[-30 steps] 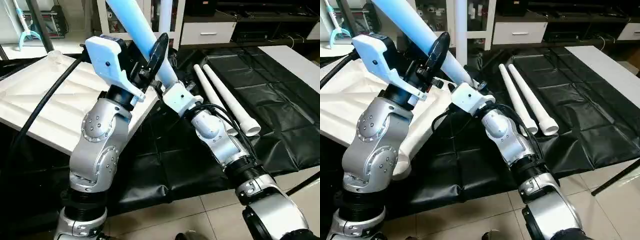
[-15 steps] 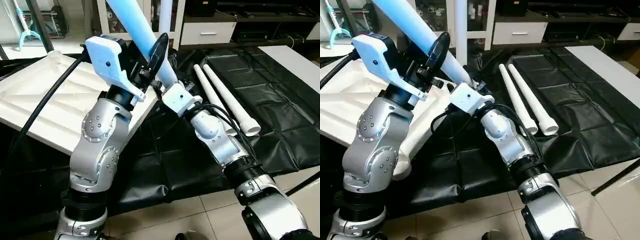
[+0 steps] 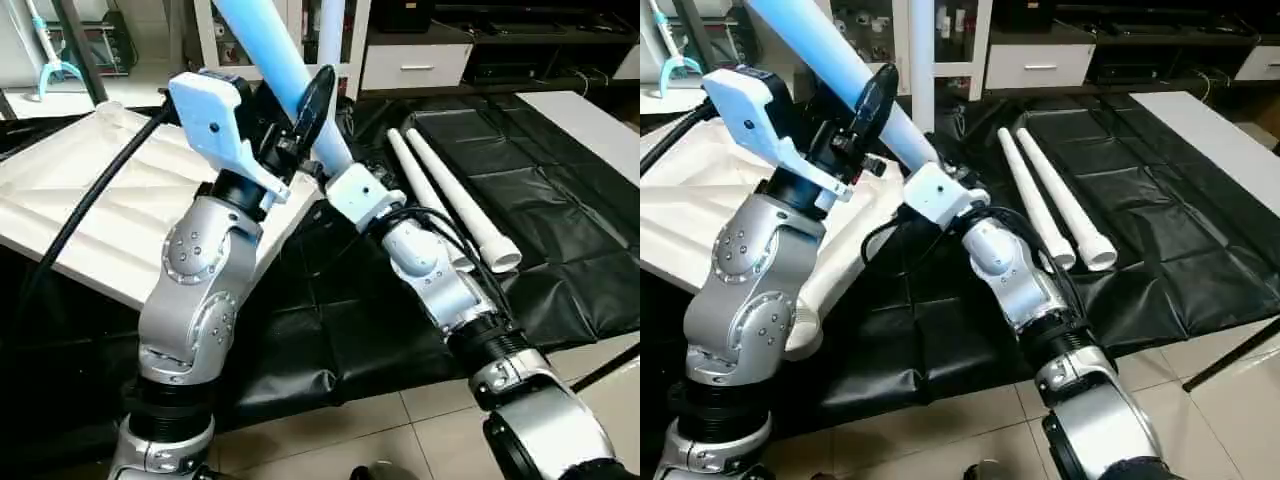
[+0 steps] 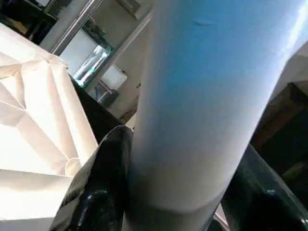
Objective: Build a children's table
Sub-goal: Pick table leg
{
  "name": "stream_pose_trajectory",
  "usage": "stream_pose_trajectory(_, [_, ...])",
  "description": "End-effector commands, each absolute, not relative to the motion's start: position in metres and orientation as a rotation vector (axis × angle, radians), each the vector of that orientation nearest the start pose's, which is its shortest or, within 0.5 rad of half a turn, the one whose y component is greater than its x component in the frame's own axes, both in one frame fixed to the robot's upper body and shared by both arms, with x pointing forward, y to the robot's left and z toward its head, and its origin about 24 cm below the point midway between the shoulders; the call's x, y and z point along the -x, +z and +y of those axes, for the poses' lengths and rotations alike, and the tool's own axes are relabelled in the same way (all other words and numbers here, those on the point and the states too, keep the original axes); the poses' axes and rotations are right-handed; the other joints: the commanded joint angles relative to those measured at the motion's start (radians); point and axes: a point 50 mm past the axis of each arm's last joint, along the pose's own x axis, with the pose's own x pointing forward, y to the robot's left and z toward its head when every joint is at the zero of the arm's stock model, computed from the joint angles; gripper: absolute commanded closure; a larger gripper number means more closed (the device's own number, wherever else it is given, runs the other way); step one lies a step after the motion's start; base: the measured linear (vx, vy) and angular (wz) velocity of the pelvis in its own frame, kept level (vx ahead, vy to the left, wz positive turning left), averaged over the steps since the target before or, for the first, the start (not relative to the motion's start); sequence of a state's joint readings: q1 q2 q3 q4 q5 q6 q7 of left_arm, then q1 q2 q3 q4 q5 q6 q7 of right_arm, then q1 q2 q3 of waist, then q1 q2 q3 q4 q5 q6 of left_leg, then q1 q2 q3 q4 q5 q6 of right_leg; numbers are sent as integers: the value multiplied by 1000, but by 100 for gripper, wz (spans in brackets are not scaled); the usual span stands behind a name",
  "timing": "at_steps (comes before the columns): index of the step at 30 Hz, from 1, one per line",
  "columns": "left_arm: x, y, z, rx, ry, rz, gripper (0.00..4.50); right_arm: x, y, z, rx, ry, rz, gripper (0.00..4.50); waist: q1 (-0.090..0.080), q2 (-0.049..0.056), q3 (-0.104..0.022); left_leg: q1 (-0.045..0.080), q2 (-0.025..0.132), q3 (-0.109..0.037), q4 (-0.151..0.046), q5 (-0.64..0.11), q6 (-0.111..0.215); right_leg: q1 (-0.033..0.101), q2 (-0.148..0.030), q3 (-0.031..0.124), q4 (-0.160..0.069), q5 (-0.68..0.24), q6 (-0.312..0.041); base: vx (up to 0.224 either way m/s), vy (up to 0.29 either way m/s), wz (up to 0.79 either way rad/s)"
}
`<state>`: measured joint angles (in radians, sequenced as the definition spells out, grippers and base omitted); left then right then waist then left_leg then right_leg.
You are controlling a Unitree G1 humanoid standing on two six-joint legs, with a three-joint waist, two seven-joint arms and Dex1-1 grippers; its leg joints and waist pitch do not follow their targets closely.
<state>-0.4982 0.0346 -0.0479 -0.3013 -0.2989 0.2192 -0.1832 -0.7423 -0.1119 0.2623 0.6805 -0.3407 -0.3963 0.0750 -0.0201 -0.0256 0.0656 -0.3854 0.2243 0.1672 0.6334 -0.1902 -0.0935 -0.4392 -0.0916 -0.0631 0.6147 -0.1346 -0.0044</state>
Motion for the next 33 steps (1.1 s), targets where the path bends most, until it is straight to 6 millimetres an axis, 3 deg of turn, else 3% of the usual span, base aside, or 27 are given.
stream_pose_trajectory(1, [-286,231,89,170,-504,-594,278,-356,128,-54,621,532,-453,241,-1,12,-85,9,-12,14,-75,-312,17,58,-8,21,-63,-255,-158,0,0,0])
stream_pose_trajectory(6, [-287,232,91,148,-468,-611,278,-356,128,-54,617,532,-449,244,-1,12,-84,9,-12,14,-75,-314,18,58,-8,20,-63,-257,-158,0,0,0])
stream_pose_trajectory(7, [-288,233,93,148,-446,-616,278,-356,128,-54,615,531,-448,244,0,16,-85,10,-12,13,-75,-315,17,58,-8,20,-62,-257,-157,0,0,0])
stream_pose_trajectory(9, [-287,232,94,173,-469,-607,222,-358,127,-57,581,515,-427,244,0,17,-85,9,-12,13,-76,-316,16,58,-8,20,-62,-246,-161,0,0,0])
stream_pose_trajectory(10, [-287,232,95,191,-474,-606,208,-359,126,-58,565,507,-418,245,2,29,-85,12,-12,11,-77,-323,13,58,-9,20,-62,-241,-165,0,0,0])
stream_pose_trajectory(13, [-285,231,99,208,-496,-598,191,-364,126,-69,506,459,-380,248,1,25,-85,12,-13,12,-77,-335,15,58,-7,19,-62,-234,-179,0,0,0])
stream_pose_trajectory(16, [-286,230,108,210,-457,-588,165,-371,124,-93,395,399,-311,259,6,33,-86,17,-13,13,-75,-341,21,58,-6,19,-60,-226,-189,0,0,0])
stream_pose_trajectory(18, [-287,230,112,211,-440,-586,146,-372,124,-99,374,391,-297,259,7,32,-86,16,-11,12,-76,-327,26,61,-7,18,-59,-203,-194,0,0,0])
stream_pose_trajectory(21, [-304,224,158,177,-194,-525,127,-375,122,-135,223,375,-220,259,6,28,-87,14,-15,12,-73,-318,36,67,-5,17,-57,-206,-188,0,0,0])
stream_pose_trajectory(22, [-304,224,158,177,-194,-525,125,-375,122,-135,223,375,-220,259,5,28,-87,14,-18,13,-72,-312,39,67,-3,17,-57,-208,-187,0,0,0])
stream_pose_trajectory(23, [-307,219,168,172,-180,-488,125,-374,122,-141,192,381,-209,259,7,28,-87,12,-17,13,-71,-299,37,66,-6,17,-59,-221,-186,0,0,0])
stream_pose_trajectory(26, [-319,186,194,-118,-259,-225,125,-365,125,-147,62,450,-195,260,8,33,-89,14,-22,9,-75,-290,46,66,-3,16,-58,-239,-174,0,0,0])
stream_pose_trajectory(27, [-321,174,200,-208,-301,-136,125,-362,126,-145,30,484,-191,260,7,27,-86,9,-20,6,-79,-285,45,67,-6,15,-57,-260,-170,0,0,0])
stream_pose_trajectory(28, [-321,171,202,-233,-314,-107,125,-361,126,-144,21,496,-190,260,6,32,-86,11,-17,4,-80,-285,41,67,-7,16,-58,-272,-169,0,0,0])
stream_pose_trajectory(29, [-319,149,214,-355,-385,54,125,-352,126,-138,-6,594,-182,260,4,26,-86,12,-15,6,-80,-282,31,63,-9,18,-60,-276,-178,0,0,0])
stream_pose_trajectory(30, [-319,149,214,-355,-385,54,125,-352,126,-138,-6,594,-182,260,12,36,-89,21,-14,7,-78,-284,28,57,-11,22,-57,-265,-187,0,0,0])
stream_pose_trajectory(31, [-317,139,222,-436,-425,125,125,-346,124,-134,-13,650,-179,260,6,33,-87,15,-13,7,-81,-279,24,59,-11,23,-54,-250,-196,0,0,0])
stream_pose_trajectory(33, [-310,126,237,-536,-500,249,125,-332,118,-127,1,761,-154,260,14,39,-85,19,-12,6,-86,-298,22,58,-11,23,-58,-259,-193,0,0,0])
